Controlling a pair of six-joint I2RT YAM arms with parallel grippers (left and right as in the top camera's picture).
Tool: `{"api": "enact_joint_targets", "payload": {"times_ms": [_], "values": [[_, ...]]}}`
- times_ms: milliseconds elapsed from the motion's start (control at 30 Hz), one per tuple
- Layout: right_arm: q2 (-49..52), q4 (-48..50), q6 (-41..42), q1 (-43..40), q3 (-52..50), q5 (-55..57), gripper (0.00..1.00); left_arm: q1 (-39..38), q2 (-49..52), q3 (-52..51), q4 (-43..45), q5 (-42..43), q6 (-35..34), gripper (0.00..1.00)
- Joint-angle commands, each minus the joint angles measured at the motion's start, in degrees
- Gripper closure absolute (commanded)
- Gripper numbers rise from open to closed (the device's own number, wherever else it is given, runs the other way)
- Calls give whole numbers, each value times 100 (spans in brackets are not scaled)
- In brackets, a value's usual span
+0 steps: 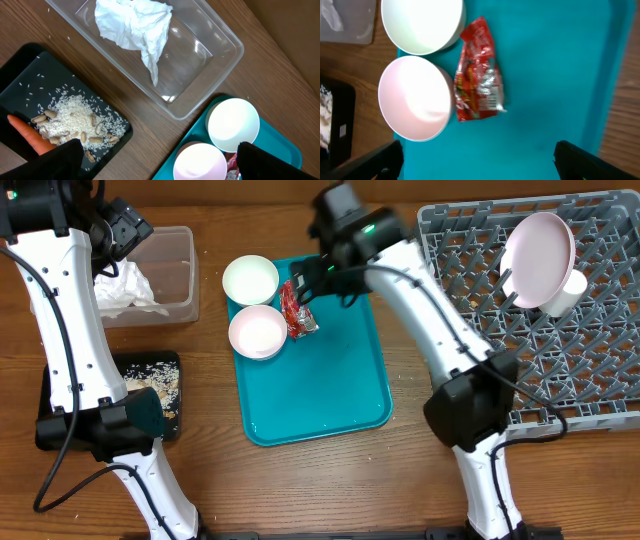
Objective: Sort waste into correct bins and load items into the dishwasher rack
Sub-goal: 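Reach the right gripper to the pink bowl and grasp its rim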
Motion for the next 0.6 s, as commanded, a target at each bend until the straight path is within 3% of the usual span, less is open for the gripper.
{"api": "enact_joint_targets", "payload": {"times_ms": [0, 100, 567], "values": [[20, 330, 621, 210, -487, 20, 0, -13, 57, -7, -11, 22, 114, 0], [20, 643, 658, 422, -839, -87, 0, -13, 55, -7, -11, 22, 114, 0], [22, 1316, 1685, 949, -1615, -254, 33, -13, 57, -7, -11, 22, 114, 0]]}}
